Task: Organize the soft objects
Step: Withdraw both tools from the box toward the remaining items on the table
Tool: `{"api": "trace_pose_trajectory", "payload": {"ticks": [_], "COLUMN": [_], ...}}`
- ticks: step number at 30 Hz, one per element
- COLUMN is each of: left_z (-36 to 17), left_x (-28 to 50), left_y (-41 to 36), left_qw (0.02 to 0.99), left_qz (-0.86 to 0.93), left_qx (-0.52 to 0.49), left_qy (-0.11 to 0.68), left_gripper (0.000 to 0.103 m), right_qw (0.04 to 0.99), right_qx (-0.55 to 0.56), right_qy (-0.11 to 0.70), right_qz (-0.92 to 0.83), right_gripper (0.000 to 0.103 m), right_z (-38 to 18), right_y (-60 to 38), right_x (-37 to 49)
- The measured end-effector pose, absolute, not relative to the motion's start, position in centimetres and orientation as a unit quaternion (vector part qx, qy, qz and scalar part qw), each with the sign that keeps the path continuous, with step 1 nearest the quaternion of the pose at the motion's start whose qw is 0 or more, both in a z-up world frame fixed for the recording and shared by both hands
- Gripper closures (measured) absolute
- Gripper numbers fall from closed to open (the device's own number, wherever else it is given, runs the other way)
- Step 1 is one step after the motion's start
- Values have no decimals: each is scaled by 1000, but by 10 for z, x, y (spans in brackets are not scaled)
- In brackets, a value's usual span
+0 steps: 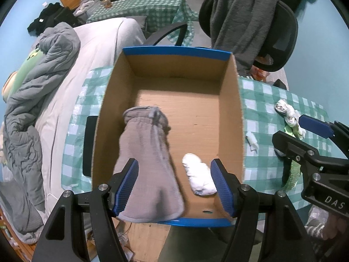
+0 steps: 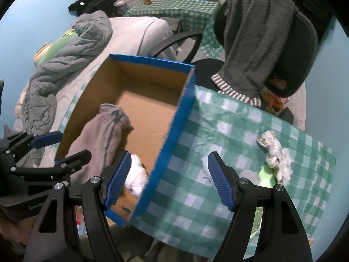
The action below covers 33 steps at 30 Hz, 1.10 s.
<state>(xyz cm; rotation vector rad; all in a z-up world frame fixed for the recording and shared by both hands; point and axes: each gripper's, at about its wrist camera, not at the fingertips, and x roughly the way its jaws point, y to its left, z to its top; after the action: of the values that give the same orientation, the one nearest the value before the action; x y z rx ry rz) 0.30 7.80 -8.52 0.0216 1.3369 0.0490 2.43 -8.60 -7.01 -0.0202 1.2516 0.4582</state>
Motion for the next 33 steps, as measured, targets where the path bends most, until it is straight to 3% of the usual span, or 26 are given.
{"api": "trace_pose_trajectory", "payload": {"ticks": [33], "left_z": [-105], "left_x": [10], "left_y": [-47], "left_qw": [763], "left_qz": [-26], "left_qx": [24], "left_qy": [645], "left_gripper": [33], "right_qw": [793], "right_qx": [18], "right_qy": [592], "right_qz": [144], "right_gripper": [29], "right_z": [-89], "right_y": [-242], "right_x": [12]}}
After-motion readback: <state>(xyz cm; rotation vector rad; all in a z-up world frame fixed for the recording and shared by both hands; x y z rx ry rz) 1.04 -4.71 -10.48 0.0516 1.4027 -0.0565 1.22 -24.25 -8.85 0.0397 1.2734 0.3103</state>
